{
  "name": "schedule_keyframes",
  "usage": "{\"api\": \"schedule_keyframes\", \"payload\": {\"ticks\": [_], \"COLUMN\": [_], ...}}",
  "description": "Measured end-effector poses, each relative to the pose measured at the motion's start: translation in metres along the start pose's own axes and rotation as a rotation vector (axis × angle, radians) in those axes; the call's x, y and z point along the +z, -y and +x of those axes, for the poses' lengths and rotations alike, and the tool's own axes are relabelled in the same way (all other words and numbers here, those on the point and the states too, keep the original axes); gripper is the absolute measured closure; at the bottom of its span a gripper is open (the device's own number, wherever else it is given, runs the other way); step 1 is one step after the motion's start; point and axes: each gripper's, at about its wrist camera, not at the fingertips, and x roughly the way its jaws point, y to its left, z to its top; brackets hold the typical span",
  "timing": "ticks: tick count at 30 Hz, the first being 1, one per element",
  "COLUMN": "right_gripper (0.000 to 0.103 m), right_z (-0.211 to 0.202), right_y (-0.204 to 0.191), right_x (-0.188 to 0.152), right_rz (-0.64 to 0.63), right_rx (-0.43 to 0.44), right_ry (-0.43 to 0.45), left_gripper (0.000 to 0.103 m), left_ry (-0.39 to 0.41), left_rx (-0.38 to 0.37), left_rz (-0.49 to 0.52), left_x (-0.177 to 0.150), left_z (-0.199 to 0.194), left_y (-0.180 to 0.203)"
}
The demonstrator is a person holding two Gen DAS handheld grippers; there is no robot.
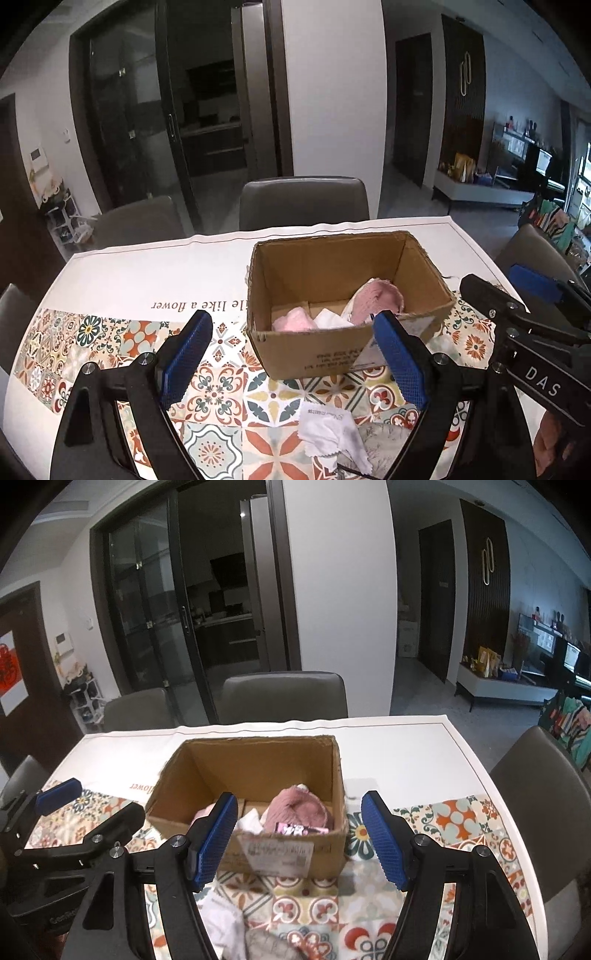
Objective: Organize soft objects
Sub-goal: 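Withdraw both tools and lower them toward the white wipe and grey floral pouch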
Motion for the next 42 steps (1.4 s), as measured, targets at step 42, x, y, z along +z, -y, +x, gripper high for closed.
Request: {"api": "schedule_keyframes", "payload": {"ticks": [42], "right_gripper": [0.033], "right_z": [0.051], "right_y": [0.006], "right_x": [-0.152], "right_rz": [0.065], "right_rx": [-0.013], "right_ry": [-0.425], "left_gripper": [0.022], "left_ry": [-0.334], "left_rx": [-0.105], "left_rz": [0.112], "left_x": [-0.139], "left_z": [0.075], "left_y": [0.021]}}
